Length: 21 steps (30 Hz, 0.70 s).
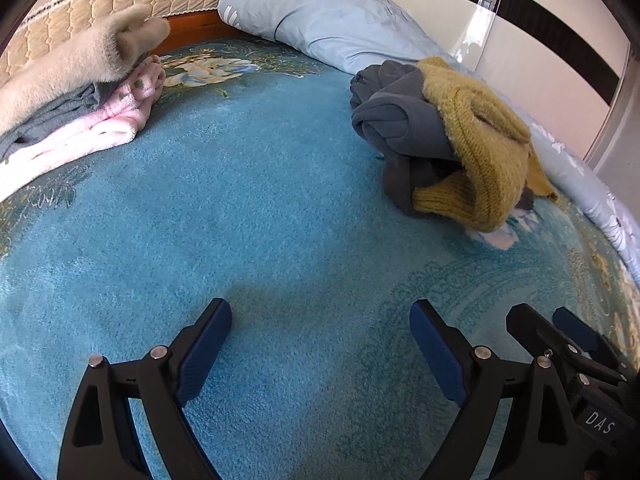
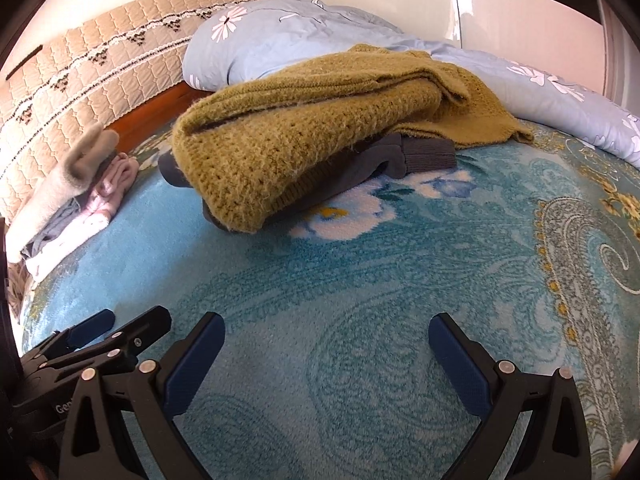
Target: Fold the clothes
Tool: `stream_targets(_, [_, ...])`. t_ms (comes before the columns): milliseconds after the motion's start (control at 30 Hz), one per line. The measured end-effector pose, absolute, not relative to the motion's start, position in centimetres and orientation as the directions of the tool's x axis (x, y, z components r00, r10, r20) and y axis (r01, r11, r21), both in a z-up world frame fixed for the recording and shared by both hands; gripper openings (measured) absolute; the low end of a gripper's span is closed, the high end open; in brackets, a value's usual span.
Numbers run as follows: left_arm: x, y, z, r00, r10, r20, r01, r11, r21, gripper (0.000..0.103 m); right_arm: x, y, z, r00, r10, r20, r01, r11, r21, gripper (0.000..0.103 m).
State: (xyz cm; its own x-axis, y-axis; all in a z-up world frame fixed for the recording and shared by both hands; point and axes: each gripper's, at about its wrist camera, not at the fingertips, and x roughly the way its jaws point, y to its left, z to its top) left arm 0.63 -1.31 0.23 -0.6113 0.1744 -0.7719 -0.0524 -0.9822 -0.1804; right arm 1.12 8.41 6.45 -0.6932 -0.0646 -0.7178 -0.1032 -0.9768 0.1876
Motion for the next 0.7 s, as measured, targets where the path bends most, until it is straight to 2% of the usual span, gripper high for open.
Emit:
stream_targets(167, [0.5,-2.0,1.0,-0.603,0.244,-0.76,-0.107,-0.968,-0.226,0.091,2.2,7.8,8.0,-0.725,-0.111,-0.679,-0.082,-0.966,0.245,0.103])
stream_targets(333, [0.2,-3.6,2.5,-0.645,0.206,-0.736,-0.098,-0.977,-0.188,0.091,0.8,7.2,9.8,-0.734,-0.115,-0.669,-0.075,-0.966,0.248,0.103])
stream_targets(533, [-1.0,-6.7,3.6,-0.657,0.213,-0.724,-0.052,-0.97,-0.238,0.091,-3.9,10.7,13.2,-0.818,-0.247,-0.519,-0.089,-0.837,0.539,0.102])
stream_targets(700, [-1.5,-8.5,3.9,-0.658,0.233,-0.716,-0.008,-0.953,-0.303,0.091,-9.2,12.9,12.9,-0.833,-0.283,-0.475,-0.163,-0.695,0.7,0.075])
